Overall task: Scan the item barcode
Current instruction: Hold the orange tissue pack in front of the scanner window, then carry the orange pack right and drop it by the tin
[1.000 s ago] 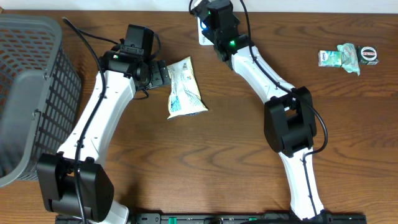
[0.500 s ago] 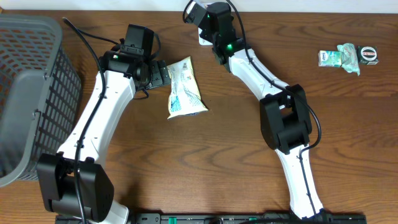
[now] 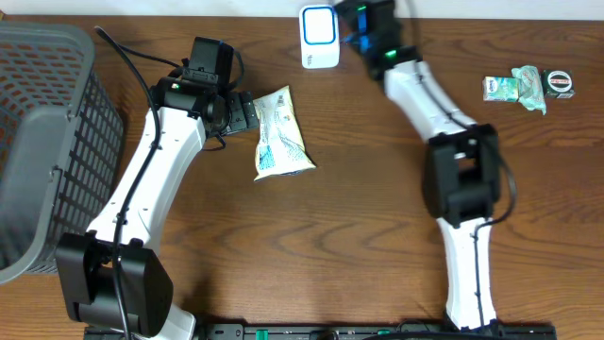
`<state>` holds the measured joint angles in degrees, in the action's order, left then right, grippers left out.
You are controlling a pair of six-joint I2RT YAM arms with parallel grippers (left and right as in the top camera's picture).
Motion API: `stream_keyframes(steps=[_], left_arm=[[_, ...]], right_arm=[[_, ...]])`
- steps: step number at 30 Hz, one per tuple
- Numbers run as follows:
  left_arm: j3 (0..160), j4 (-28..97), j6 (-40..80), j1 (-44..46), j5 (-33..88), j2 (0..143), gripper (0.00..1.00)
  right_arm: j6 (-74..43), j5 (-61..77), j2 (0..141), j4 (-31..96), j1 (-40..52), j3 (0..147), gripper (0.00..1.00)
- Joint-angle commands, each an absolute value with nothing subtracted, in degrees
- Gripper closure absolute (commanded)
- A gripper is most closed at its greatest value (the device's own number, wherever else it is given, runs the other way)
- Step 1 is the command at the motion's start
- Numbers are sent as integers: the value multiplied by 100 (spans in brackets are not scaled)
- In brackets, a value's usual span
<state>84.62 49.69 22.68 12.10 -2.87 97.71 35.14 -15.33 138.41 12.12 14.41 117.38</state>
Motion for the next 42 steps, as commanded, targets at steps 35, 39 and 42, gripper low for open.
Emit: stream_keyframes(steps=[35,39,42], left_arm=[[8455,4984,2279,1190,-301,9773,2],[8455,4984,2279,1190,-298,9773,2],[8455,4984,2279,1190,-298,9773,2]], right_arm=[[582,5629,13321,4783,-8,11778,1],[582,5017,13323,4827,670,11666,1],[576,4504,13323,4821,1177,11563,1]])
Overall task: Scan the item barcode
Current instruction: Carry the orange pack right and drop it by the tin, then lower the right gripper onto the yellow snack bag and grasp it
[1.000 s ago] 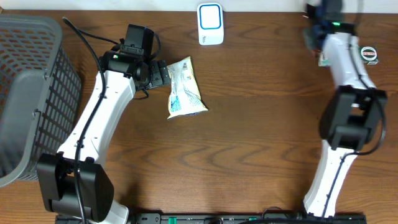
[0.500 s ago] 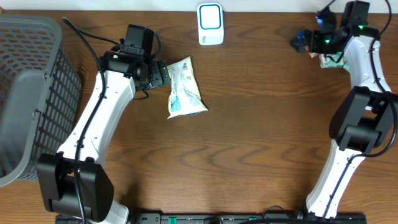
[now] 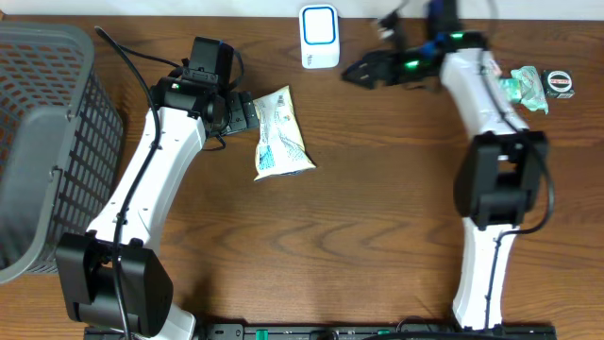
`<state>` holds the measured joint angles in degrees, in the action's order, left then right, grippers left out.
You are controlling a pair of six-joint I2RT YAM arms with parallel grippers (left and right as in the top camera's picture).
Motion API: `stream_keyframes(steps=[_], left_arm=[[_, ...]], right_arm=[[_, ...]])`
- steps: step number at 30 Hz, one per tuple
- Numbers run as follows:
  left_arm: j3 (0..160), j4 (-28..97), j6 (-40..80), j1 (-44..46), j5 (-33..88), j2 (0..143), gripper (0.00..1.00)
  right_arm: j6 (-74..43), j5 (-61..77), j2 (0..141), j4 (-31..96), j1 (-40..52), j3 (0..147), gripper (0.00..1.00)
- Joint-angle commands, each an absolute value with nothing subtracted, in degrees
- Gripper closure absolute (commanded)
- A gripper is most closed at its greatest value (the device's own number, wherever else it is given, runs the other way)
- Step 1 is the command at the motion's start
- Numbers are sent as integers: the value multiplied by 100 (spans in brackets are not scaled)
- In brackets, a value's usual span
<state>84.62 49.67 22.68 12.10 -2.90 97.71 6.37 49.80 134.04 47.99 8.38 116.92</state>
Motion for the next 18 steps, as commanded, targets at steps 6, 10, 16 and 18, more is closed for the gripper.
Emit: stream_keyframes(steps=[6,10,16,18], left_arm=[[8455,4984,2279,1190,-298,9773,2],[8455,4984,2279,1190,-298,9773,2],[8455,4984,2279,1190,-298,9773,2],[8455,4984,2279,1190,-301,9773,2]], right_arm=[[-202,3446,13375,4770,2010,11340,1],[-755,2834,13474,4770,2303,11295,1],[-1321,2692,13506,4556,2480,10969,1],[-1328,2781,13509,4418,2523,10794,1]])
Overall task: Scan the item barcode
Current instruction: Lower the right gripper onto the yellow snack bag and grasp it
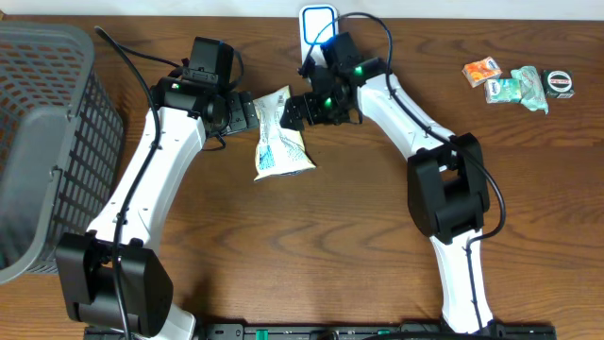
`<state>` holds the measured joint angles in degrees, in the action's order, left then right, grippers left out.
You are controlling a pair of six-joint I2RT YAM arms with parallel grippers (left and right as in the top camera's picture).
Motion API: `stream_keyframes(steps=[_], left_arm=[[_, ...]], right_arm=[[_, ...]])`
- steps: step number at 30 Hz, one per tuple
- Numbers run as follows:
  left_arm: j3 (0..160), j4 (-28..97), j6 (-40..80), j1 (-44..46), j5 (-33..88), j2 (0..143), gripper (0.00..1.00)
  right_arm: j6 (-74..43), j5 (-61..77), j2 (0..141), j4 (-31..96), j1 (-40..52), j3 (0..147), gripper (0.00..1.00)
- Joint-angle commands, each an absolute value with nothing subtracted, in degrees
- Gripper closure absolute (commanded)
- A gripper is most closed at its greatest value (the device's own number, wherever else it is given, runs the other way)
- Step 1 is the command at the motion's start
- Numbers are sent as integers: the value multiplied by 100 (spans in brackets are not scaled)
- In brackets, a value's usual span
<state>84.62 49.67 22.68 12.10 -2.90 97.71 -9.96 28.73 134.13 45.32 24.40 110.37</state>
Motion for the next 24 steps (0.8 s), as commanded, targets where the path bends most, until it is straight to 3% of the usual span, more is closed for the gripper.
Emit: stream_keyframes(steps=[1,6,9,12,15,24], left_arm=[[8455,4984,2279,1190,-298,9773,3],[8455,4984,2279,1190,-298,9773,2],[8455,4984,2279,1190,-298,9773,2],[8455,4984,2279,1190,-298,9773,2],[8455,4984,2279,1190,-298,9773,2],[8455,4984,2279,1190,-298,9773,2]], right_arm=[[-1326,2908,13509,4324,2554,10689,1],[-1302,3756,13509,3918,2694,10294,1],[-1306,3918,13511,3642,2832,10138,18],[-1306,3898,13511,3544,2945,10106,51],[-1334,3896,13509,3446,2936,10110,98],[-1120,3922,13069,3710,2392,10243,99]])
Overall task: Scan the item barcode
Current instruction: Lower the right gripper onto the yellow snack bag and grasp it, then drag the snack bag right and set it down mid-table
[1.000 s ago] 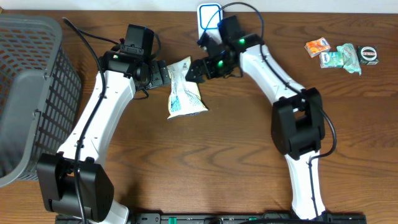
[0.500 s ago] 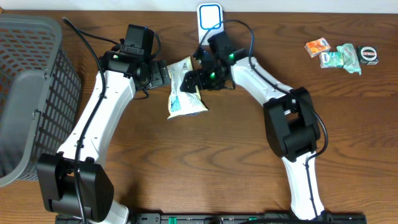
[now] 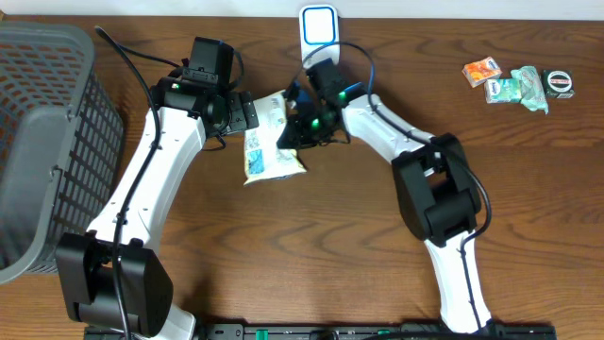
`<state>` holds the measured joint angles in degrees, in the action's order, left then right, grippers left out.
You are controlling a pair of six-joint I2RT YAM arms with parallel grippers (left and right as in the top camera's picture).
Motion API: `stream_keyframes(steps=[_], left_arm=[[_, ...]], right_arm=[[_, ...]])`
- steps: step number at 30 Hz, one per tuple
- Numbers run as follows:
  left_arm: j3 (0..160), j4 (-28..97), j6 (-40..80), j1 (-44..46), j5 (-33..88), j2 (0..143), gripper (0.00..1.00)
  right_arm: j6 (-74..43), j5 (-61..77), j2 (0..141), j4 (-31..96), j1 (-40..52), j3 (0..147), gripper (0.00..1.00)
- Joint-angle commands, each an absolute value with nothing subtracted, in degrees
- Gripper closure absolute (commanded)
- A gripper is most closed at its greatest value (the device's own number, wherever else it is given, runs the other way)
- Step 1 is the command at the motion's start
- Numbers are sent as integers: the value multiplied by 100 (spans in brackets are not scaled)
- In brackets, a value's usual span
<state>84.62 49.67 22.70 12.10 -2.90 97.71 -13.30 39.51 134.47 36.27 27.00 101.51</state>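
Note:
The item is a white and green snack packet point(image 3: 268, 151) lying flat on the wooden table, left of centre. My right gripper point(image 3: 293, 127) sits over the packet's upper right part, and its jaws are hidden under the wrist. My left gripper point(image 3: 249, 111) rests open at the packet's upper left edge with nothing between its fingers. The white scanner with a blue frame point(image 3: 318, 21) stands at the table's far edge, just behind the right wrist.
A grey mesh basket point(image 3: 42, 142) fills the left side. At the far right lie an orange packet point(image 3: 482, 71), a green packet point(image 3: 514, 87) and a small round item point(image 3: 561, 83). The right arm's forearm point(image 3: 387, 127) spans the centre.
My right gripper has moved down and left from the packet's top right corner onto the packet. The packet has shifted left and towards the front and turned a little. The left arm has not moved.
My right gripper was first up by the scanner, with no orange packet in sight. Then the arm reached out near the far-right pile. After that an orange packet lay there and the gripper was at the snack packet. Now it is on the packet, which has shifted.

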Motion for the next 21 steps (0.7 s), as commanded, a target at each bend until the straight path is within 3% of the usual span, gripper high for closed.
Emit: stream_keyframes(steps=[1,10,16,21], left_arm=[[8455,4984,2279,1190,-298,9773,2],[8455,4984,2279,1190,-298,9773,2],[8455,4984,2279,1190,-298,9773,2],[8455,4984,2279,1190,-298,9773,2]], right_arm=[[-1022,3879,12919,3782,2296,10243,99],[-292,1426,11662,4532,1841,10243,99],[-143,-1363,11491,5157,2005,10237,99],[-167,-2714,11574,5498,2139,10112,99]])
